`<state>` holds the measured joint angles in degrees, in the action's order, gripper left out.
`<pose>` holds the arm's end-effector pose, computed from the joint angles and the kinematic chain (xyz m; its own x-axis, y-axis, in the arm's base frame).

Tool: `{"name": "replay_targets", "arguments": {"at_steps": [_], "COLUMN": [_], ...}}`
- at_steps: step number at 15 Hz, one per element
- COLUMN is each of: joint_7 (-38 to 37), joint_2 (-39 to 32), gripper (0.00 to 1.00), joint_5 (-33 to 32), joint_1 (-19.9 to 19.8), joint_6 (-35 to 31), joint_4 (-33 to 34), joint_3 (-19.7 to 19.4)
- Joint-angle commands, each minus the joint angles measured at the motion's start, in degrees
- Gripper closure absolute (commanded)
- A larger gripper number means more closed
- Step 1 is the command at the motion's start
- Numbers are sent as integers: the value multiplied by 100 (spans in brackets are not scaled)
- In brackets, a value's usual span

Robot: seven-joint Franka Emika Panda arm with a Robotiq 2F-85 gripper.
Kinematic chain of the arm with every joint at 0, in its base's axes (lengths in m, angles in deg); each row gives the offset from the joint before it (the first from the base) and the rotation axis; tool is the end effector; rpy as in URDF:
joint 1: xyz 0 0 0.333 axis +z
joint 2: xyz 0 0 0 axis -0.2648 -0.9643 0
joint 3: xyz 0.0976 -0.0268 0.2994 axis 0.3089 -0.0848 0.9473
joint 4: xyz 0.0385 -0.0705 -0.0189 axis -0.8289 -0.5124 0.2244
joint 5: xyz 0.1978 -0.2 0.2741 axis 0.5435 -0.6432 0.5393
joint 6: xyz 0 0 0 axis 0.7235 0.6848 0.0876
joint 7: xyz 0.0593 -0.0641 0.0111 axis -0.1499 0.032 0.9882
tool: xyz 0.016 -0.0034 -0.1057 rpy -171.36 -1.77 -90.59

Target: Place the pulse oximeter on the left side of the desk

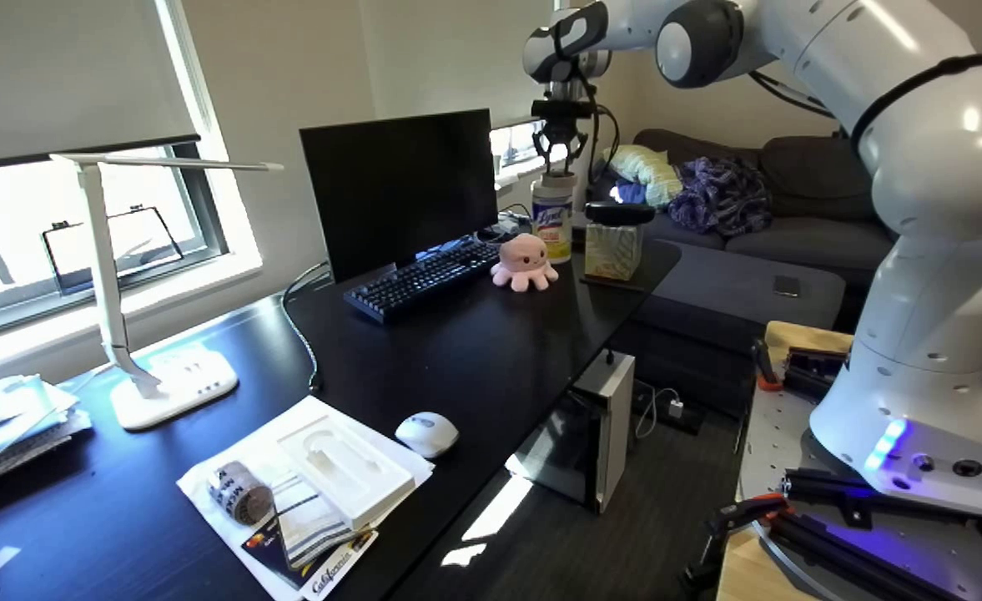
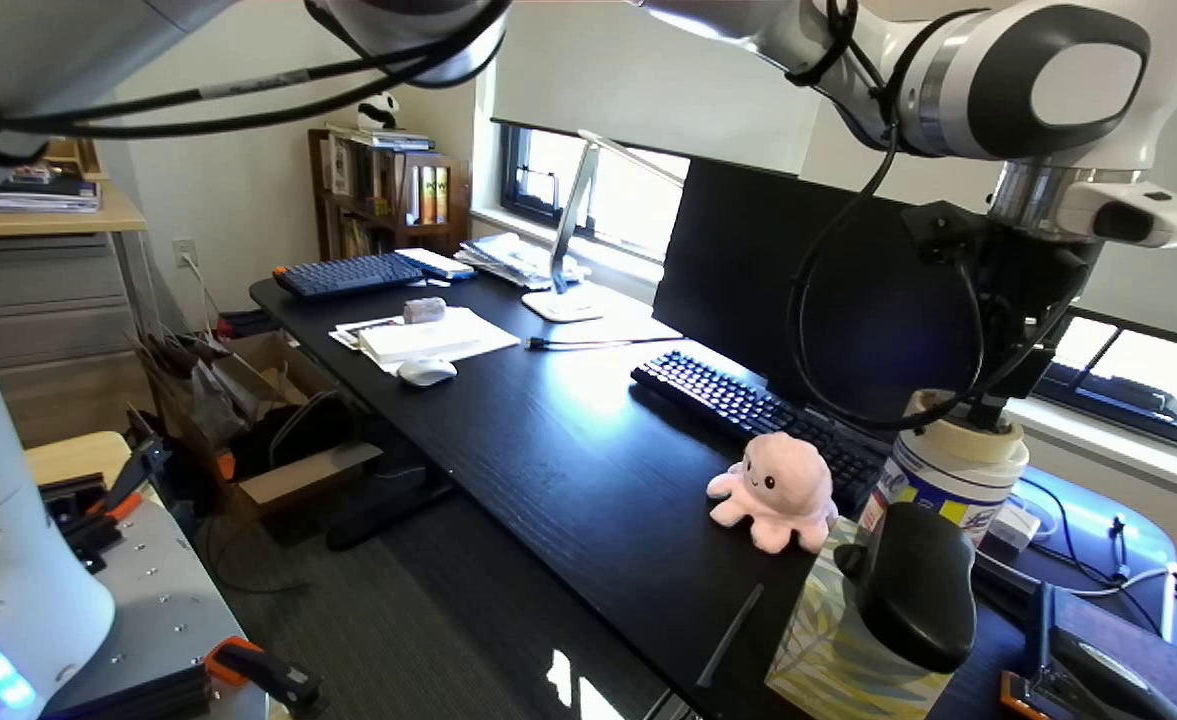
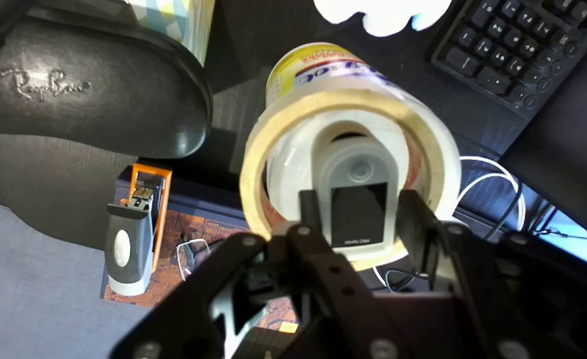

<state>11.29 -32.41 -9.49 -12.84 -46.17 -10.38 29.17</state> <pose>0.6358 -0.4682 0.3675 0.2878 -0.9508 0.1147 -0.9526 -0.2966 -0.0676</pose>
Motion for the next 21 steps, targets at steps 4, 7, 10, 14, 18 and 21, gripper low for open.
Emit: {"name": "replay_targets", "arguments": {"at_steps": [4,7,10,14,18,21], "joint_7": [-177,-117,-33,240,1118,1601], "joint_2": [-307,-92,72,537,1223,1714], "gripper": [87,87,87,87,87,87], "joint_5": [127,193,208,289,148,-48], "joint_1": [-291,-361,-431,-438,-166,220], "joint_6": [518,573,532,483,537,454], "joint_4": [707,635,725,596,-142,-1041], "joint_3": [149,141,169,282,486,568]}}
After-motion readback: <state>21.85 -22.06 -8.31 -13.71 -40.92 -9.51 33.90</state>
